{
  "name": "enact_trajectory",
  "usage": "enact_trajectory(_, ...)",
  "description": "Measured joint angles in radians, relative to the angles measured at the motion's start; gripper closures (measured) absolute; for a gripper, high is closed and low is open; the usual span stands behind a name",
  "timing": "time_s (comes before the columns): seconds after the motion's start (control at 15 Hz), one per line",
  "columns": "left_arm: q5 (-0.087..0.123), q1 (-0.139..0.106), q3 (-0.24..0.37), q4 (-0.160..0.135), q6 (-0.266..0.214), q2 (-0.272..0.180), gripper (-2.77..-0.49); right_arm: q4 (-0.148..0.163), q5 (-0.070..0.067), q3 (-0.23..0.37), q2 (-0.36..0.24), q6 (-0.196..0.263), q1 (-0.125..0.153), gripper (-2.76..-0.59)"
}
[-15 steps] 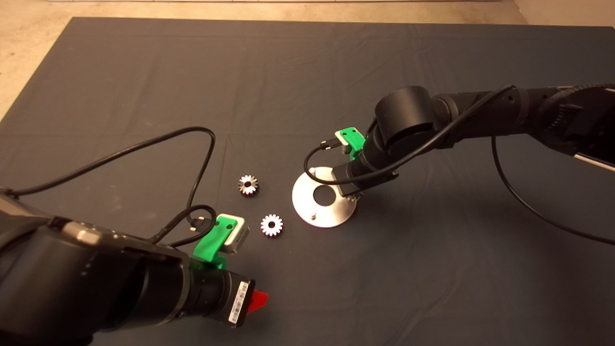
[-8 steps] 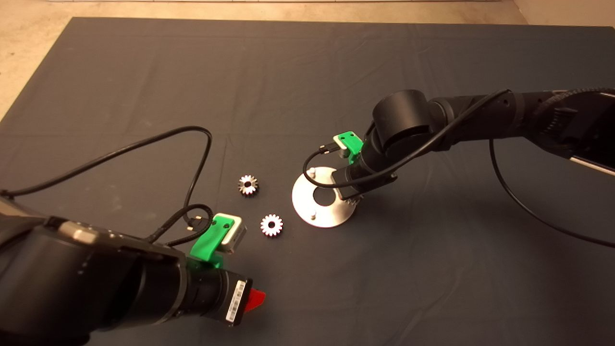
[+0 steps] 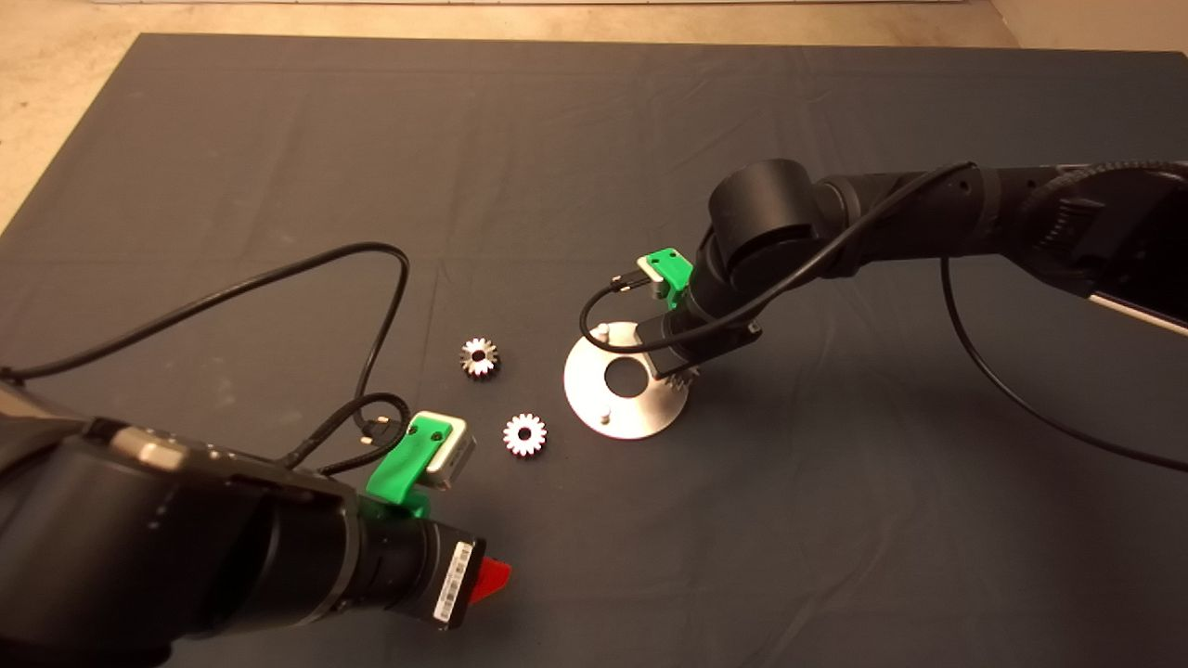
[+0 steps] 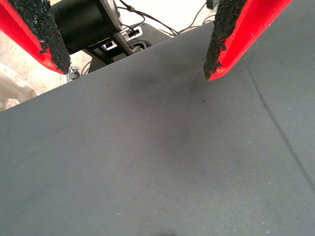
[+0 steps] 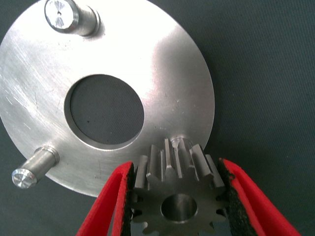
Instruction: Install three planetary gears onto the carrier pins
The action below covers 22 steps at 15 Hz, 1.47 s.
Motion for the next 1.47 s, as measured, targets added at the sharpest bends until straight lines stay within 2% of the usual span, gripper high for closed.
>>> enact_trajectory(0.33,0.0,0.0,0.0,0.0,0.0,-0.003,-1.92,-0.001,0.006,-0.035,0.013,-0.014,0.004,-1.03)
enact_trajectory(0.73,0.0,0.0,0.0,0.0,0.007,-0.024,-1.92,-0.001,0.006,-0.035,0.015,-0.021,0.004,-1.04)
enact_trajectory(1.13,0.0,0.0,0.0,0.0,0.008,-0.036,-1.92,0.001,0.0,-0.02,0.014,-0.021,0.004,-1.03)
enact_trajectory(1.47,0.0,0.0,0.0,0.0,0.008,-0.036,-1.92,0.006,0.002,0.016,0.012,-0.021,0.003,-1.02)
